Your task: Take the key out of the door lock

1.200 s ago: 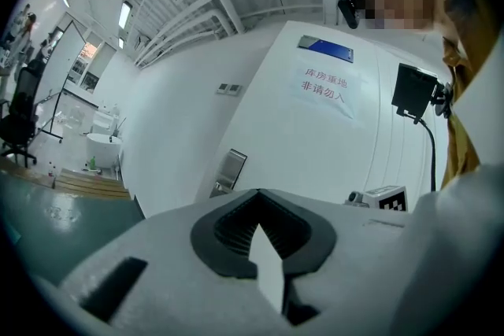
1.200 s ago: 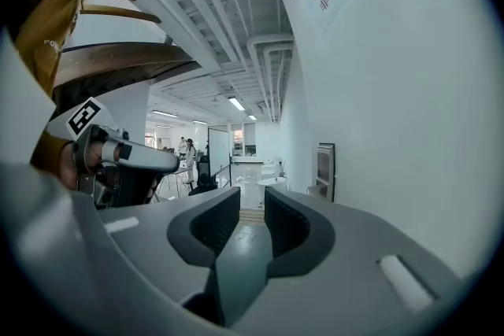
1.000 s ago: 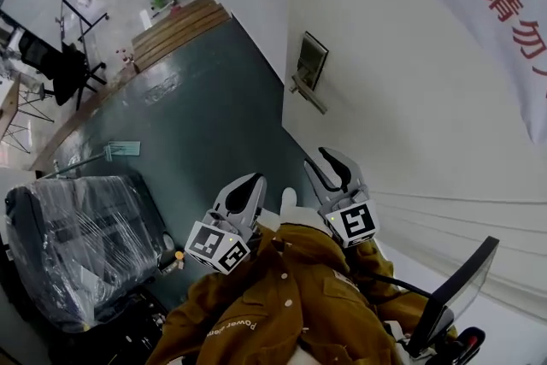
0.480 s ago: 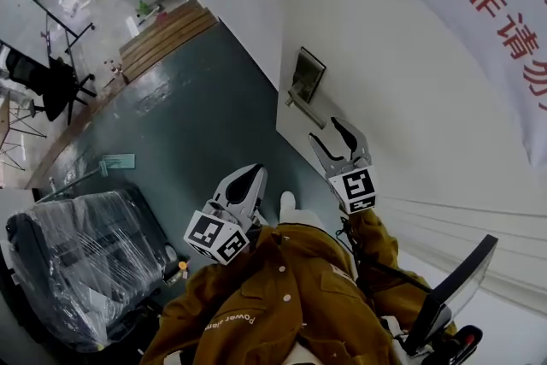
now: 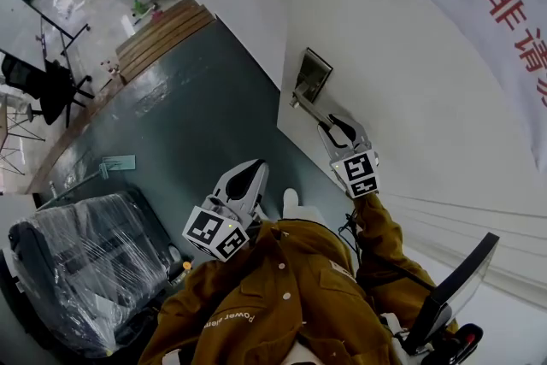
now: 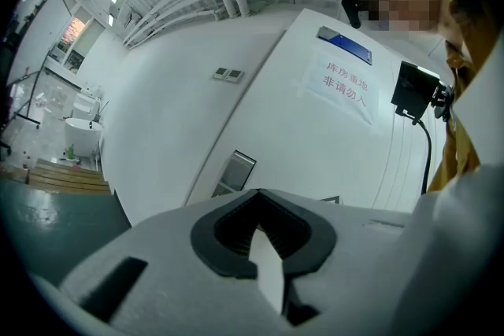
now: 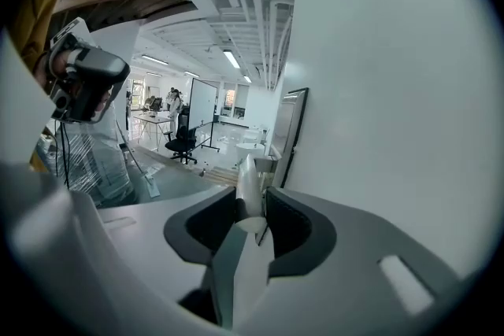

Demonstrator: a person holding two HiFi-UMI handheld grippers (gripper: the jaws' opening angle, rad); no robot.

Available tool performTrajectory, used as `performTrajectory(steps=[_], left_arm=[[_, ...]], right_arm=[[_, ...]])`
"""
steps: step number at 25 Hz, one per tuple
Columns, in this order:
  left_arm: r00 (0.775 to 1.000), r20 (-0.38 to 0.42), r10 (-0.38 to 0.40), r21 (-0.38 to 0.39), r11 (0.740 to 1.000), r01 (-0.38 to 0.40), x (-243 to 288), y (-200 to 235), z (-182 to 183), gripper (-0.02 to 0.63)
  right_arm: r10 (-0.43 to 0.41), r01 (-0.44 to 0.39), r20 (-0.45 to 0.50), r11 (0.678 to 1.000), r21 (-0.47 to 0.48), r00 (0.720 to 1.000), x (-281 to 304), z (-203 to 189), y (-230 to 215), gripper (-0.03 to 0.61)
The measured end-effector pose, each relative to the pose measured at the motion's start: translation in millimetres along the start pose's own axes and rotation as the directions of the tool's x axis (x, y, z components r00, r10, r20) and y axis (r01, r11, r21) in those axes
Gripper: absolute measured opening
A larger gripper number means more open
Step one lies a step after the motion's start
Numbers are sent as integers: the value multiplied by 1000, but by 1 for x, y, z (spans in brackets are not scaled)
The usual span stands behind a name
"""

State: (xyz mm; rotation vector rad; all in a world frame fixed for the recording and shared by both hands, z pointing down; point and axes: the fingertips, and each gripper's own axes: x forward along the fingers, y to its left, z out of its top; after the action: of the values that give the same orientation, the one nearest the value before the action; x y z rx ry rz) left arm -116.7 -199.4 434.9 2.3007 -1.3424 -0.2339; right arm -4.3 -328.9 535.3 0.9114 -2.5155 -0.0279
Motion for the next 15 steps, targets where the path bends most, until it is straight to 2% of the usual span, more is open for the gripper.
performTrajectory(steps=[3,7,8,9,10,15], left_arm=[[1000,-5,-6,-12,1000,6,1,4,-1,-3],[999,14,-33,-68,997,34,12,13,-5,-3],[999,19,-40,-74,996,41,18,18,-7,16],[999,17,-48,-81,996,49,25,23,-9,108],[998,11,-60,-96,994,61,35,29,-12,144],[992,2,-130,-230,965,127,83,51,-23,177]], right_arm=[[4,-4,4,1000,-4,1000,0,0,0,126],[4,-4,2,1000,-1,1000,1,1,0,124],[4,-4,1,1000,0,1000,1,0,0,124],[3,-3,0,1000,1,1000,1,0,0,124],[2,-2,0,1000,1,1000,1,1,0,124],[-1,1,-5,1000,6,1000,2,1,1,126]])
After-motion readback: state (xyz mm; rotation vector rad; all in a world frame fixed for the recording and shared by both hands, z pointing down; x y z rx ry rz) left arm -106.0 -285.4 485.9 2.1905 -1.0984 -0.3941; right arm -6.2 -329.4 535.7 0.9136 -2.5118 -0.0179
